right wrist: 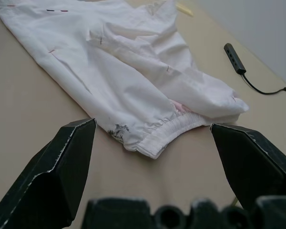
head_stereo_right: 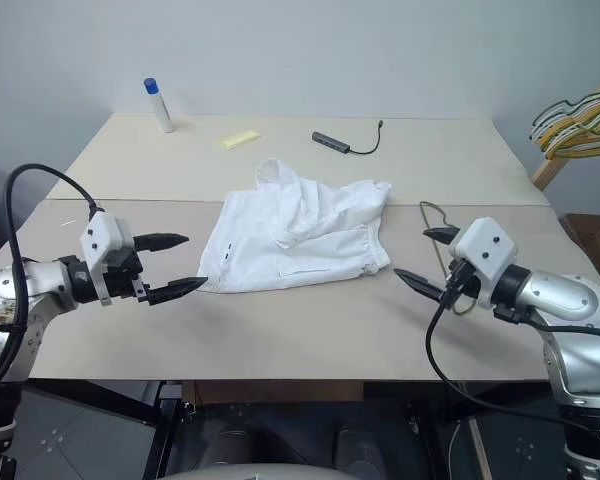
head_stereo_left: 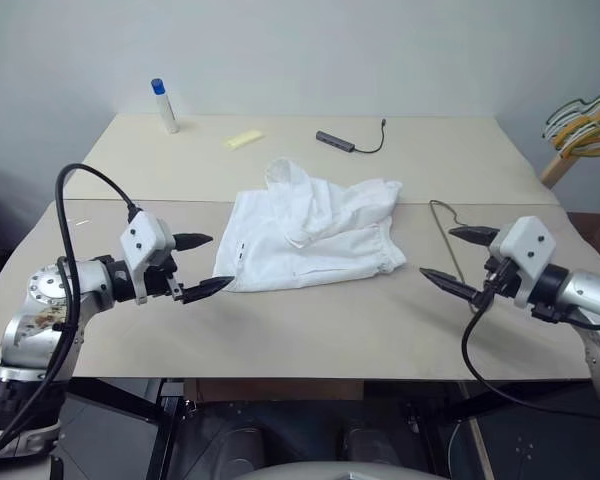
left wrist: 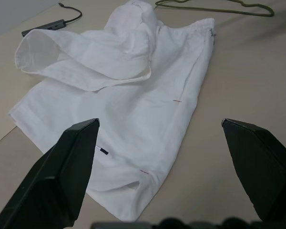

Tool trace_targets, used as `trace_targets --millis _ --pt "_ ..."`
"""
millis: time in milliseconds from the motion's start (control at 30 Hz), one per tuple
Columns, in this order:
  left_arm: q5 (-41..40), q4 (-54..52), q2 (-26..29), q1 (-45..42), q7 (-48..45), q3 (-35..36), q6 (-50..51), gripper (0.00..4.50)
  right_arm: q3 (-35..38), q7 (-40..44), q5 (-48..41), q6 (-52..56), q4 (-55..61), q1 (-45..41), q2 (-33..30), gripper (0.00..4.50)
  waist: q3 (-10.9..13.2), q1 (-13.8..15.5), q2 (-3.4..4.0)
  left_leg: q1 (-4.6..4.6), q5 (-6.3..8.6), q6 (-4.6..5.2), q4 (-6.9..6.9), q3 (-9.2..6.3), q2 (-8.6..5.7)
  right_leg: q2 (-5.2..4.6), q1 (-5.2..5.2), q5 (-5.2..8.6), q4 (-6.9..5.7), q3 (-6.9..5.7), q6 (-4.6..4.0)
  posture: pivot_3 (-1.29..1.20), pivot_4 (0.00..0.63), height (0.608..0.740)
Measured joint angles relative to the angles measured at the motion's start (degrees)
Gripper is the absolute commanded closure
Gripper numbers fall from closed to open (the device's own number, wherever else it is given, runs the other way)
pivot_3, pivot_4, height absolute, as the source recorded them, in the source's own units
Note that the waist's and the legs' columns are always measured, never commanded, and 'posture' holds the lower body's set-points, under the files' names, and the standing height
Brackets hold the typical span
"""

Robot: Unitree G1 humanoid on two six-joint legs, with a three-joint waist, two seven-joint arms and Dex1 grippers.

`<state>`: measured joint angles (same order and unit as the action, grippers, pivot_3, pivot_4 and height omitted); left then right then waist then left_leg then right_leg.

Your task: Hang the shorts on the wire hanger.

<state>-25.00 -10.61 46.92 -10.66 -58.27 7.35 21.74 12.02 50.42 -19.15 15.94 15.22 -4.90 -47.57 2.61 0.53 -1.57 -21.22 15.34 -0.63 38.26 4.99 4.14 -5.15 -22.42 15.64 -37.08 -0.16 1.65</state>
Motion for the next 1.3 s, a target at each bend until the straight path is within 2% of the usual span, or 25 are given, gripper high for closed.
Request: trace_targets --millis 467,833,933,1033,1233,1300 --pt "-0.87 -0.55 -0.09 0.21 0.22 0.57 -0.09 0.03 -0.73 0.88 2.48 -3.06 -0.91 -0.41 -0.12 0.0 0.0 0.07 0.0 0.0 0.0 0.0 0.01 -0.01 0.0 0.0 0.02 0.0 0.0 -0.01 0.01 0.06 0.0 0.74" --pt "0.95 -0.9 0.08 0.59 -1.46 -0.34 -1.93 0.03 -11.47 5.65 20.78 -28.37 -11.07 -1.6 -8.6 0.0 -0.01 -0.12 0.01 0.03 0.0 0.0 0.03 0.0 -0.01 -0.01 0.03 0.0 0.01 -0.01 0.01 0.03 0.0 0.74" --pt "1.64 -0.88 -0.08 0.69 -1.36 -0.87 -2.06 0.03 -15.08 3.71 25.65 -31.51 -14.93 -6.01 -6.52 0.0 -0.03 -0.77 0.0 0.07 -0.01 -0.01 0.04 0.01 -0.01 0.0 0.06 0.0 -0.02 0.0 0.01 0.03 0.0 0.74" --pt "2.54 -0.91 -0.26 0.86 -1.47 -2.57 -2.83 0.03 -20.61 -1.04 33.05 -33.7 -20.71 -13.08 -1.51 0.0 -0.09 -1.74 -0.02 0.09 -0.02 -0.03 0.04 -0.01 -0.01 0.0 0.07 0.0 -0.03 0.0 0.0 0.03 0.0 0.74" --pt "3.3 -0.84 -0.47 0.64 -1.16 -3.31 -3.07 0.03 -29.72 -10.03 46.24 -37.1 -33.6 -23.86 5.0 0.0 -0.09 -1.67 -0.01 0.01 -0.07 -0.12 0.06 0.0 -0.02 -0.03 0.02 -0.01 -0.02 0.0 0.01 0.06 0.0 0.74" --pt "3.58 -1.0 -0.47 0.91 -0.89 -3.31 -3.08 0.0 -32.21 -12.71 49.8 -38.92 -38.35 -27.18 6.06 0.63 -0.09 -1.45 -0.01 0.01 -0.07 -0.12 0.06 -0.01 -0.03 -0.04 0.03 -0.01 -0.01 0.0 0.02 0.07 0.0 0.74"
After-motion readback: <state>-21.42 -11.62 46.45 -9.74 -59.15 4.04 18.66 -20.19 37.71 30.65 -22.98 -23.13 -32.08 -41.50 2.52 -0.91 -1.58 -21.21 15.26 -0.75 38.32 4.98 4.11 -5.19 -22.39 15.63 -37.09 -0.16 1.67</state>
